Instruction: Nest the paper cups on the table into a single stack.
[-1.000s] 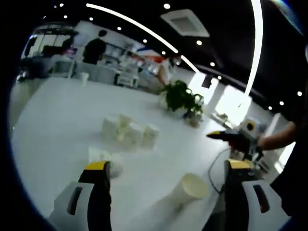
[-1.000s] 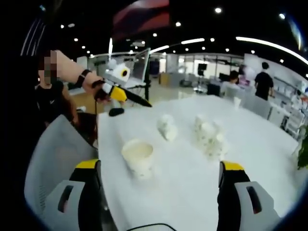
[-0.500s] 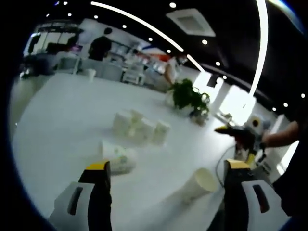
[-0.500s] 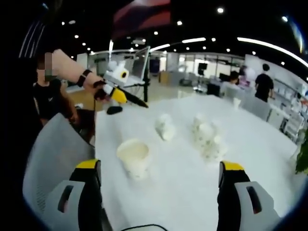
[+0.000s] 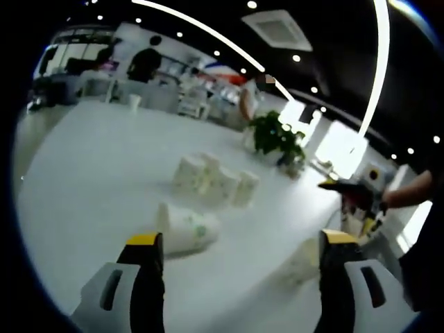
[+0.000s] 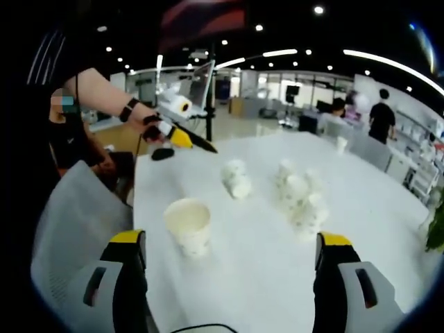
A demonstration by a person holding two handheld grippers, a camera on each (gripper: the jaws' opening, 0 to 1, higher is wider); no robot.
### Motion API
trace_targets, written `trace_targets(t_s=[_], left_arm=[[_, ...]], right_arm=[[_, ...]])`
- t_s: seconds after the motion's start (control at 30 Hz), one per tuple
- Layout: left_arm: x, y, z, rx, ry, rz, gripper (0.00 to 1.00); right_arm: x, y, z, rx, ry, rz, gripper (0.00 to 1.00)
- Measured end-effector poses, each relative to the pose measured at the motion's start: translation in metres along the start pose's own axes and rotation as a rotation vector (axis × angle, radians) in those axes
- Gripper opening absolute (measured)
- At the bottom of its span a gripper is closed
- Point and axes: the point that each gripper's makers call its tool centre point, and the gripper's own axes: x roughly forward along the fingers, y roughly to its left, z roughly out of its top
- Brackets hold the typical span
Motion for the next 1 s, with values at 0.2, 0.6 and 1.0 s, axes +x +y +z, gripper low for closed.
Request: trace_targets(t_s=[0.2, 0.6, 1.0], left_arm=[[0.005, 0.02, -0.001, -0.029, -0.003, -0.006, 0.92], [0.021, 0.046, -0.011, -0.057, -0.004, -0.042, 0.75], [0.036, 0.06, -0.014, -0.126, -0.021, -0.08, 0.44]], right_arm=[[-0.001, 0.001, -0.002, 0.006, 0.019, -0.011, 1.0], [-0.008, 0.005, -0.016, 0.034, 0.071, -0.054, 1.0], [-0.012, 0.005, -0.022, 0.065, 0.106, -0.083, 0.99]])
